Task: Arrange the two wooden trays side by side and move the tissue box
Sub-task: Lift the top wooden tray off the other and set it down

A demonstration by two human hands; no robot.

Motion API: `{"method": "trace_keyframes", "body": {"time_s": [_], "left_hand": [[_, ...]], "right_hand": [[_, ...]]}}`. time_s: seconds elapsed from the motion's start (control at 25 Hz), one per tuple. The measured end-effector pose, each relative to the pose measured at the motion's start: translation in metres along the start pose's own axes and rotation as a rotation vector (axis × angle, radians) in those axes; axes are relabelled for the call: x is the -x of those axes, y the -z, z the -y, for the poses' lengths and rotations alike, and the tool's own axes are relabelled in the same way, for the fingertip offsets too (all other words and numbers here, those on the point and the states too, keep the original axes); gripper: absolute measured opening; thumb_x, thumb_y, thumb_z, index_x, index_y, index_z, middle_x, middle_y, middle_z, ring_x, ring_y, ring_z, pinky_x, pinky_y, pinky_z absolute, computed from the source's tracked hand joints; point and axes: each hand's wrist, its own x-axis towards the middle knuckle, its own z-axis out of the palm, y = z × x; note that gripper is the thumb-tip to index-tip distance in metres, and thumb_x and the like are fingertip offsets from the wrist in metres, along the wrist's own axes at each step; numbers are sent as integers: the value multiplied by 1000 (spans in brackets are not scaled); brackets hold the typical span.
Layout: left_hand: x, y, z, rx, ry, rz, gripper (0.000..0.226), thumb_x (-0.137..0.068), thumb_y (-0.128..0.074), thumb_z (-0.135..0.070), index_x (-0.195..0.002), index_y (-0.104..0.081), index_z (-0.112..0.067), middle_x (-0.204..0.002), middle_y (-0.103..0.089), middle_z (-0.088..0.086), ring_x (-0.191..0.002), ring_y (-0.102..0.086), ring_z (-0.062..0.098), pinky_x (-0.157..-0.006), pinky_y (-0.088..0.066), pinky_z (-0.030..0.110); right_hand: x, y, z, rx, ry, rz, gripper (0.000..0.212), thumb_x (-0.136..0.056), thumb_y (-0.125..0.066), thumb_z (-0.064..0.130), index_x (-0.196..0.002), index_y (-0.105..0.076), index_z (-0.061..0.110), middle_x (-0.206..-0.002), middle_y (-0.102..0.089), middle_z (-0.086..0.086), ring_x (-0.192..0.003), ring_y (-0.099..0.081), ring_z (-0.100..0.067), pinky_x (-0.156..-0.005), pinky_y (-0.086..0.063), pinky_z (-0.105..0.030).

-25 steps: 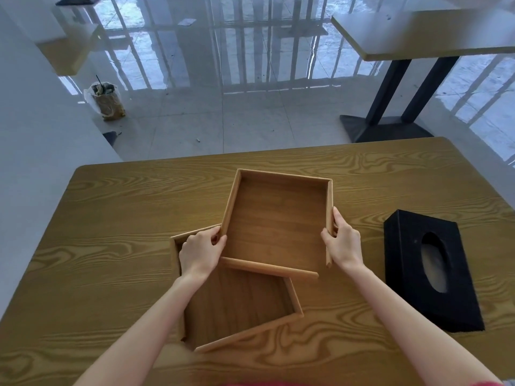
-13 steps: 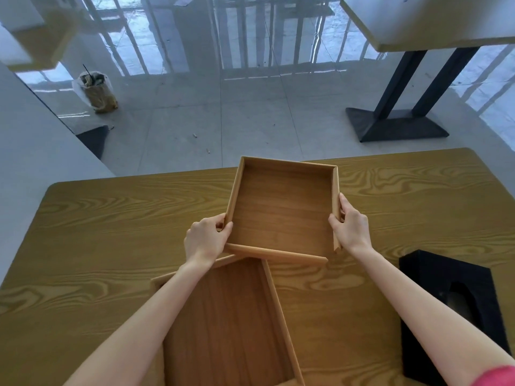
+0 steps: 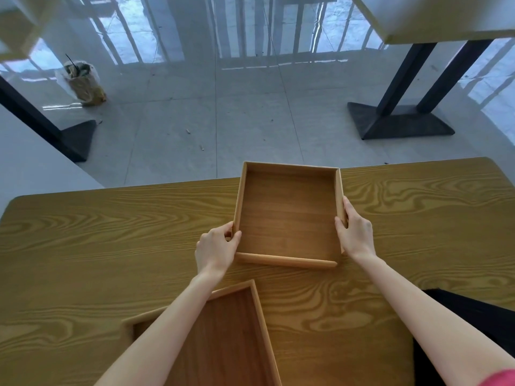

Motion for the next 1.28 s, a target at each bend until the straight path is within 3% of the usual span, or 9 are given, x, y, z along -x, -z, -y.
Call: {"method": "trace_keyframes", "body": {"time_s": [0.24,0.32,0.4,0.52,0.6,0.72,0.84,1.28], "left_hand": [[5,-10,4,22,-1,20,42,-90,-54,-30,-130,-51,-16,-123,-65,9,-115,-59,24,-97,-46,37],[8,-9,4,-8,-32,39,45,-91,-52,-29,-134,-46,-15,-129,-60,9,-120,-56,24,-97,-46,38],[14,-9,4,-138,-144,58,53,-92,-50,-28,-140,-34,-12,-142,-47,8,-130,-46,23,-99,-46,37],[24,-13,-1,-366,-383,108,63,-93,-44,-38,-146,-16,-16,-156,-20,5,-145,-16,21,-116,-24,37],[27,-18,-5,-452,-475,213,61,-93,-40,-43,-145,-19,-20,-157,-16,4,-146,-8,22,-120,-6,38],[31,-24,-7,-544,-515,301,49,-96,-38,-33,-143,-28,-23,-155,-23,6,-145,-14,22,-119,2,38],[35,-28,-7,-546,-493,266,44,-97,-36,-23,-141,-31,-27,-155,-25,7,-144,-18,23,-119,3,39],[33,-38,-18,-544,-449,225,43,-98,-35,-23,-140,-33,-28,-153,-28,9,-143,-22,26,-119,0,44]], "right_hand": [[-8,-1,-11,93,56,52,57,-90,-49,9,-141,-22,8,-129,-54,-23,-115,-54,-38,-97,-44,-46],[-8,-2,-11,167,65,96,58,-91,-48,13,-141,-18,7,-143,-39,-20,-130,-40,-35,-105,-38,-46],[3,-3,-9,250,158,78,57,-92,-47,18,-141,-20,7,-151,-23,-17,-141,-20,-29,-116,-22,-45],[38,-11,-1,297,402,86,55,-88,-40,37,-138,-32,14,-149,-29,-15,-140,-23,-26,-114,-10,-42],[62,-19,2,336,475,167,57,-85,-34,48,-136,-36,22,-148,-33,-13,-139,-25,-26,-112,-7,-44],[77,-29,0,335,372,315,47,-90,-46,38,-135,-35,32,-154,-21,-8,-143,-10,-23,-115,-5,-51],[74,-29,-6,292,386,299,41,-91,-48,22,-130,-42,35,-153,-23,-7,-143,-11,-24,-115,-7,-52],[43,-18,-13,276,477,379,33,-91,-48,23,-123,-52,32,-152,-26,-7,-143,-14,-26,-115,-8,-52]]}}
